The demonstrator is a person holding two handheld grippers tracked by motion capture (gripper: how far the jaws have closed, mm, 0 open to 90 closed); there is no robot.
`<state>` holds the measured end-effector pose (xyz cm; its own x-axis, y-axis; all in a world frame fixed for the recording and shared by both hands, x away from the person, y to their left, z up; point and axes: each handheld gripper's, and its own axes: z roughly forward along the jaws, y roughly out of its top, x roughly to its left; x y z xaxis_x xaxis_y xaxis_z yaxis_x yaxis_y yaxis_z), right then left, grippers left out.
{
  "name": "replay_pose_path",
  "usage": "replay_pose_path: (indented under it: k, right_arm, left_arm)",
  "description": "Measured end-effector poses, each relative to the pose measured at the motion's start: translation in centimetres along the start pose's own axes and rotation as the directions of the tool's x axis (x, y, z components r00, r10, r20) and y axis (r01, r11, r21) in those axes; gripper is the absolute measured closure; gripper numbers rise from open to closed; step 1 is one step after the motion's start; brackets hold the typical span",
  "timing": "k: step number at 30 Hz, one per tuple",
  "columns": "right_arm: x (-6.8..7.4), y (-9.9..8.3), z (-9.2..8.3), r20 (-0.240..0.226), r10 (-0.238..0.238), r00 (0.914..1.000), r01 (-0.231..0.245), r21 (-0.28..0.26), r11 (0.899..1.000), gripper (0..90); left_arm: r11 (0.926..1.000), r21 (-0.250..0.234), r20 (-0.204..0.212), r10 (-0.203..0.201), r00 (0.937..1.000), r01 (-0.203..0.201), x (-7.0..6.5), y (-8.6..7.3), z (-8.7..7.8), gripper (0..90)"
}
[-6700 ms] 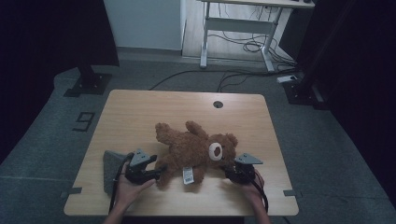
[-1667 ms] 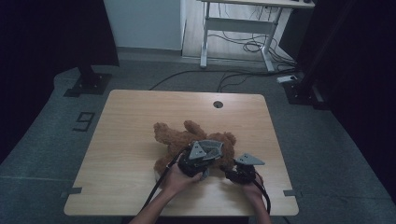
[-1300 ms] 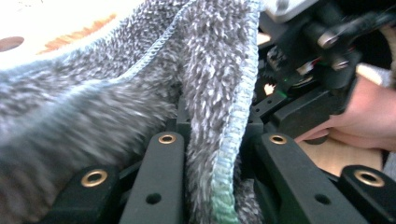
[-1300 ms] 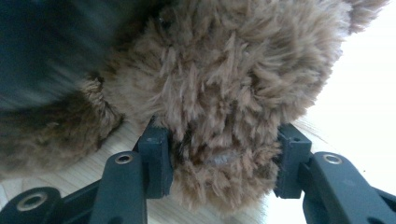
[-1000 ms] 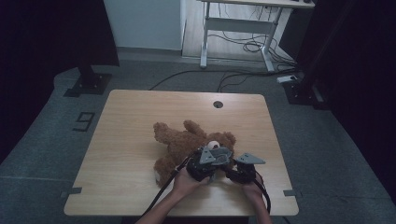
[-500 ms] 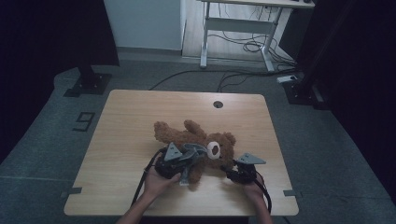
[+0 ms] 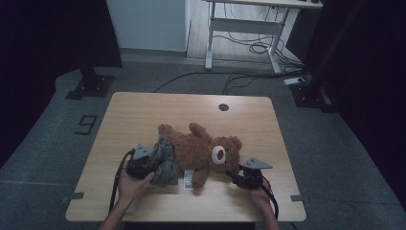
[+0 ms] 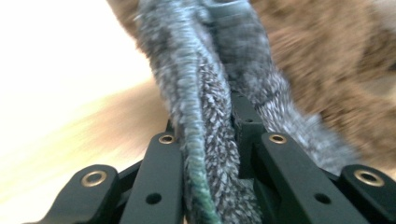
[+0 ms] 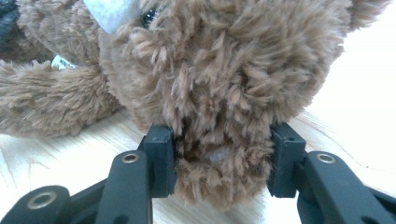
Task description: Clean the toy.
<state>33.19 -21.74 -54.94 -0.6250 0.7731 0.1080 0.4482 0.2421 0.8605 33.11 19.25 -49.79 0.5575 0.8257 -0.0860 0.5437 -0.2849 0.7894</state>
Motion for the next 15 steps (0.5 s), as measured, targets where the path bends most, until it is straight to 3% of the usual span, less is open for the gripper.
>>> replay_pose_path:
  k: [3, 6, 10, 13, 15]
  right_arm:
    - [0.0, 0.0, 0.0, 0.000, 0.001, 1.0000, -0.001, 0.000, 1.000, 53.3]
    - [0.0, 0.0, 0.0, -0.002, 0.002, 1.0000, -0.002, 0.000, 1.000, 53.3]
    - [0.0, 0.0, 0.0, 0.000, -0.001, 1.0000, 0.001, 0.000, 1.000, 53.4]
    - [0.0, 0.0, 0.0, -0.001, 0.000, 1.0000, 0.000, 0.001, 1.000, 53.4]
    - [0.0, 0.0, 0.0, -0.002, -0.001, 1.0000, 0.001, 0.001, 1.000, 53.4]
  left_arm:
    - [0.9999, -0.016, -0.011, 0.002, 0.9999, -0.002, 0.3, -0.2, -0.9, 77.3]
    - [0.9976, -0.069, 0.035, 0.005, 0.9994, -0.002, -0.5, 0.8, -1.8, 77.5]
    - [0.9924, -0.111, 0.105, 0.064, 0.9924, -0.053, -3.5, 3.2, -2.1, 77.5]
    - [0.9869, -0.124, 0.163, 0.123, 0.9789, -0.103, -6.6, 5.1, -1.1, 77.5]
    - [0.9833, -0.120, 0.171, 0.156, 0.9729, -0.137, -8.4, 6.0, 0.0, 77.4]
